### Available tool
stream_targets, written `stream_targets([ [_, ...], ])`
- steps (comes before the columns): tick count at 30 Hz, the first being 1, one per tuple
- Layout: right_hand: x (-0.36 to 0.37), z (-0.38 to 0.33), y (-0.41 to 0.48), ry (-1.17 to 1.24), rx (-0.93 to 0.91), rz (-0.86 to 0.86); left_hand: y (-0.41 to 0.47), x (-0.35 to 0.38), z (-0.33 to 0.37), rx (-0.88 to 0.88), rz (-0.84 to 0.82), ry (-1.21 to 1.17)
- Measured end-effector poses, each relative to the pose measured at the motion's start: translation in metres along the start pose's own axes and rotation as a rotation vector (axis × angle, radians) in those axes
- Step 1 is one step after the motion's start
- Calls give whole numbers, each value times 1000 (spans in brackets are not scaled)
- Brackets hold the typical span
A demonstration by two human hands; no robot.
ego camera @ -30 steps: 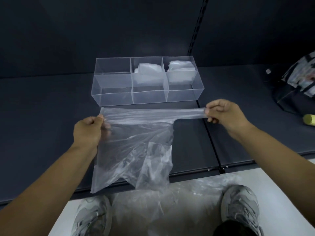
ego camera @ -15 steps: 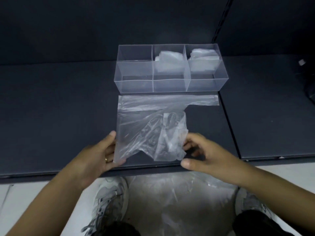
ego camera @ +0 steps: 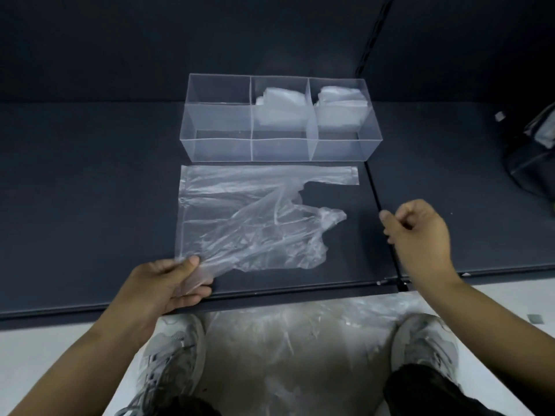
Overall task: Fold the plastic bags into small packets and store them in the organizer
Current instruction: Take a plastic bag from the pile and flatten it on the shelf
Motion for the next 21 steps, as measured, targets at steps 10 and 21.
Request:
stream_targets([
  [10,35,-27,-17,220,46,-989,0,4,1,10,-75,80],
  [21,-27,-2,38,321,91,-987,15,-5,7,3,-49,-4],
])
Point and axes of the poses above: each hand's wrist, its own y-axis towards the middle knuckle, its own x-axis out of the palm, z = x × y, the point moved 1 cm from there along y, towards the middle knuckle, and after that the axes turned 12 degrees about z, right-handed, at the moved point
